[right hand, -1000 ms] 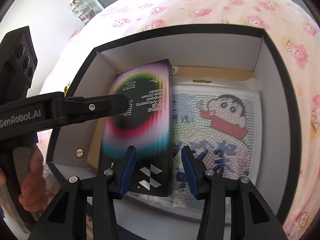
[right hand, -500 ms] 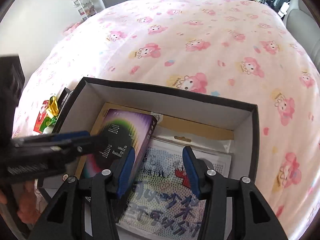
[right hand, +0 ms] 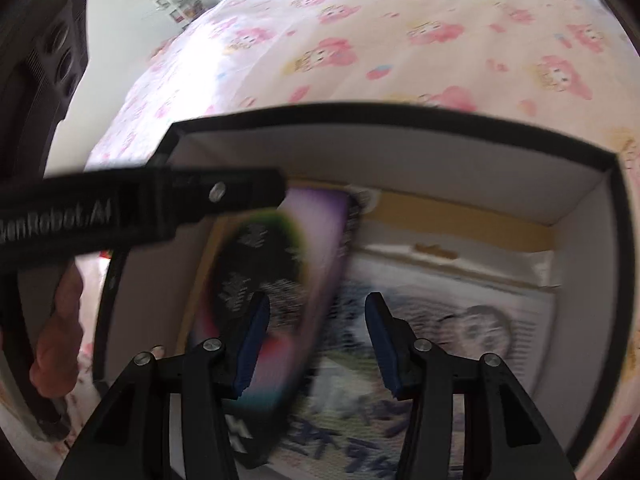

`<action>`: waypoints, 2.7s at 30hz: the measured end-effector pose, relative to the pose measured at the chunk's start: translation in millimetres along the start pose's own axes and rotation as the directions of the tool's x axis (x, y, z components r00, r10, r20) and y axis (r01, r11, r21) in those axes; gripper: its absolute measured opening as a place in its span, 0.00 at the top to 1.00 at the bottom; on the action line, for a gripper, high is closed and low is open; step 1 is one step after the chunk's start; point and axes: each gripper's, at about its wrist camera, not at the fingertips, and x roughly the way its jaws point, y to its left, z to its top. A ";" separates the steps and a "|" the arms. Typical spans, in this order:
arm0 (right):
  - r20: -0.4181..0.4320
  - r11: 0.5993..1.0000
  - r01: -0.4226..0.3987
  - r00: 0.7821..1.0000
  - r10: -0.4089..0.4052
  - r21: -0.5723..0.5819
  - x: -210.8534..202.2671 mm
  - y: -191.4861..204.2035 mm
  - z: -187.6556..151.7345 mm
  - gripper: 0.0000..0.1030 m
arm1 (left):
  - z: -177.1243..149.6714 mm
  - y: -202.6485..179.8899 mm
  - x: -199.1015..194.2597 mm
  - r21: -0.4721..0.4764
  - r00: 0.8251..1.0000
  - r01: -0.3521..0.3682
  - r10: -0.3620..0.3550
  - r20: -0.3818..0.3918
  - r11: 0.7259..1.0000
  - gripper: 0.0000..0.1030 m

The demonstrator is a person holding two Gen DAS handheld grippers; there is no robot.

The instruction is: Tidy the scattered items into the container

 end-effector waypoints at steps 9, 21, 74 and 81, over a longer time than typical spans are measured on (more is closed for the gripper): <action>0.051 0.999 -0.013 0.999 0.015 -0.037 -15.2 11.8 0.3 0.53 | 10.1 9.2 13.2 -0.004 0.998 -0.045 0.045 -0.040 0.999 0.52; -0.044 0.993 -0.105 0.994 0.103 -0.052 9.6 20.2 11.8 0.52 | 19.5 15.4 34.8 0.024 0.993 -0.026 0.028 -0.114 0.999 0.52; 0.116 0.989 0.117 0.985 -0.127 0.090 -34.4 -29.2 -9.3 0.52 | 5.8 -18.5 47.6 -0.089 0.930 0.300 -0.312 -0.194 0.950 0.48; 0.114 0.987 0.122 0.984 -0.133 0.100 -36.3 -26.6 -13.3 0.52 | -14.8 14.1 43.1 -0.164 0.910 0.286 -0.321 -0.261 0.944 0.47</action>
